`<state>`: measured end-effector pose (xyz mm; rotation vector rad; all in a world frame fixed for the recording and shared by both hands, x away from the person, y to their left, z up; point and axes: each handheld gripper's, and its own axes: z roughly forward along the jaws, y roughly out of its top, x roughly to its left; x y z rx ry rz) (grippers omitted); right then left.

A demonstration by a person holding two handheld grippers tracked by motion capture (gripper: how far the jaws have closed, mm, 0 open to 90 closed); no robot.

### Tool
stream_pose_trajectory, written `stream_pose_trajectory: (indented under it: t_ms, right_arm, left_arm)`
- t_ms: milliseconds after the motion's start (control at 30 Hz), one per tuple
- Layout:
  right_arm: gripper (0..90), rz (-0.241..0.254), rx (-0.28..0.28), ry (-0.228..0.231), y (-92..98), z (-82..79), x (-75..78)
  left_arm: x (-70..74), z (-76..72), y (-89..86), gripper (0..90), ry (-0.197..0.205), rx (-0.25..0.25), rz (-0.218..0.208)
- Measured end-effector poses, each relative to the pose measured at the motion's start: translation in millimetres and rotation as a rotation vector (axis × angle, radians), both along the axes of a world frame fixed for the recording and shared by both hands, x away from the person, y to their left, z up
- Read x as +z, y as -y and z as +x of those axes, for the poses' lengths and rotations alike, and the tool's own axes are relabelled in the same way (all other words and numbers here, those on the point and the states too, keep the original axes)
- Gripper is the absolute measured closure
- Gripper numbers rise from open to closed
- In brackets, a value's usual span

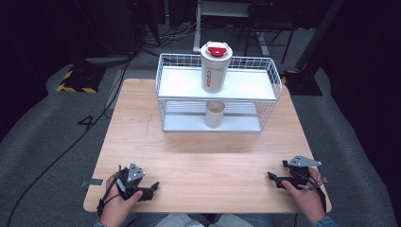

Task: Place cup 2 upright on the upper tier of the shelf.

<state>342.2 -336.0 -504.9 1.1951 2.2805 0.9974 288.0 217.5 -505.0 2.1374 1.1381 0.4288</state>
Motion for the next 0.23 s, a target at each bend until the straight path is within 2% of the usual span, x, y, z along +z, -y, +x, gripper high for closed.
stream_pose_trajectory:
  t_ms: [233]
  right_arm:
    - [15.0, 0.0, 0.0, 0.0, 0.0, 0.0, 0.0]
  left_arm:
    - [0.0, 0.3, -0.5, 14.3, -0.002, 0.014, 0.0]
